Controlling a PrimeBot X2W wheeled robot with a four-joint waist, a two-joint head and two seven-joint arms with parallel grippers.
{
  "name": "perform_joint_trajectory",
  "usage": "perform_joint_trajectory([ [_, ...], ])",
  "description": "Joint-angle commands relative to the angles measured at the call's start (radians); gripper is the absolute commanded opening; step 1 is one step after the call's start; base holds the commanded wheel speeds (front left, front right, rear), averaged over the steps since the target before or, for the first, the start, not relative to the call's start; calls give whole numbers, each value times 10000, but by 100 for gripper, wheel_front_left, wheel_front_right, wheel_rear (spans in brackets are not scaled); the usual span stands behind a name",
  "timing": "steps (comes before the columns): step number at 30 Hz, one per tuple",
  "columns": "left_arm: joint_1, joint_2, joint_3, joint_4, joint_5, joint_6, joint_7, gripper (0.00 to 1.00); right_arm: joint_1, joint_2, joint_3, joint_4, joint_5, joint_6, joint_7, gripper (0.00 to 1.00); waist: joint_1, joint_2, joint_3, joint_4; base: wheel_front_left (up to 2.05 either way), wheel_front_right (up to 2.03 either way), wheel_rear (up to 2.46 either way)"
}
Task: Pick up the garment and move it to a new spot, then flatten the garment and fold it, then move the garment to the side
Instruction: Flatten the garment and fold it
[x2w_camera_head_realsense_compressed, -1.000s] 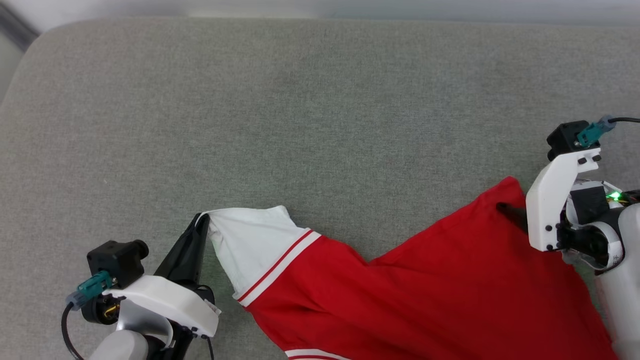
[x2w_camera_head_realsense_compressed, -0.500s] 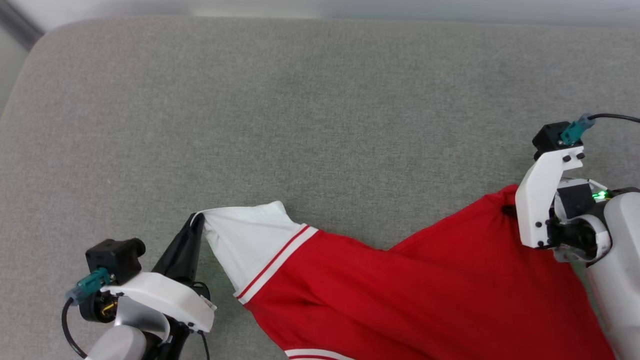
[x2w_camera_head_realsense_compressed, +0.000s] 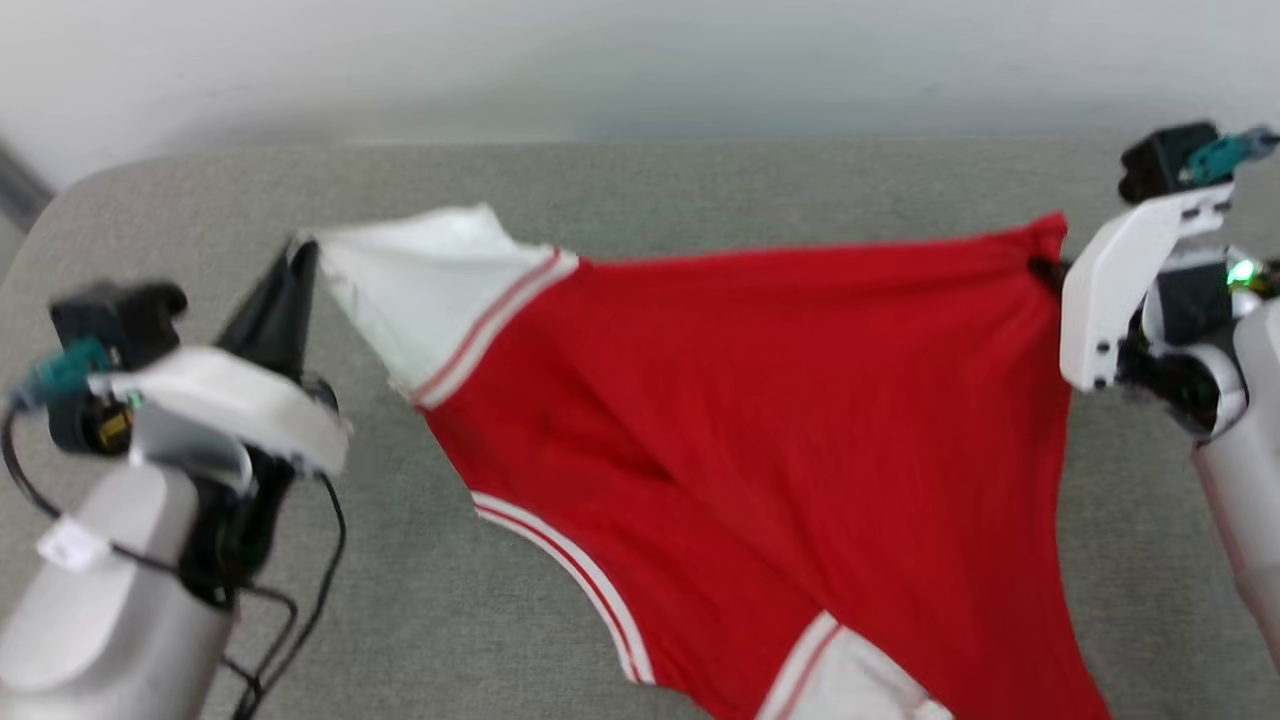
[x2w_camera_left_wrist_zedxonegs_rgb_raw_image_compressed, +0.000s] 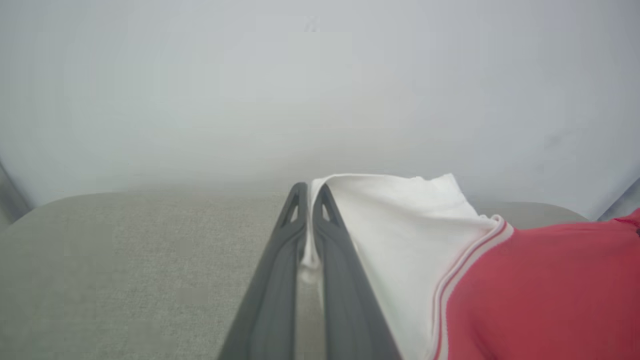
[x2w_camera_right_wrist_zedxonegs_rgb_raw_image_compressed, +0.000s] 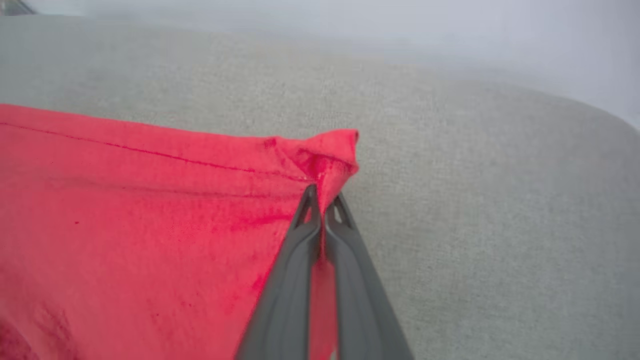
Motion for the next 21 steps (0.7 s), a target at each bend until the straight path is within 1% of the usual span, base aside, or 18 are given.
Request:
perform_joint_trajectory([
  [1,-762,46,29,382,59,-101,135,0,-494,123,-125,236,-175,-7,-422,0,-1,0,-243,-257,0,0,0],
  [5,-2377,-27,-44,1480,123,-375,423,0,-1388,369,-519,758,-656,-7,-1324,0,-1,0,-207,-428,0,0,0],
  [6,-2377,-27,-44,1480,123,-375,423,0,-1388,369,-519,758,-656,-7,-1324,0,-1,0,-207,-428,0,0,0],
  [7,-2805,-28,-54,1778,204,-440,437,0,-1657,442,-647,869,-757,-7,-1549,0,-1,0,-151,-462,0,0,0],
  [13,-5339,-183,-162,3366,650,-760,140,0,-3230,583,-1230,1409,-1493,-9,-2411,0,-1,0,459,-560,0,0,0],
  [15,-6205,-150,-70,3879,727,-835,1,0,-3776,641,-1424,1483,-1740,-9,-2696,0,-1,0,749,-598,0,0,0],
  [16,-7063,-74,-14,4343,821,-938,-100,0,-4350,634,-1555,1488,-2010,-12,-2901,0,-1,0,1102,-637,0,0,0],
  [17,-7471,-45,6,4583,857,-1016,-151,0,-4606,662,-1594,1520,-2133,-12,-2944,0,-1,0,1253,-659,0,0,0],
  [18,-8232,54,33,4979,924,-1169,-230,0,-5132,658,-1626,1521,-2404,-12,-3047,0,-1,0,1553,-710,0,0,0],
  [21,-9338,295,75,5379,1073,-1313,-338,0,-5961,678,-1710,1455,-2634,-13,-3047,0,-1,0,2088,-759,0,0,0],
])
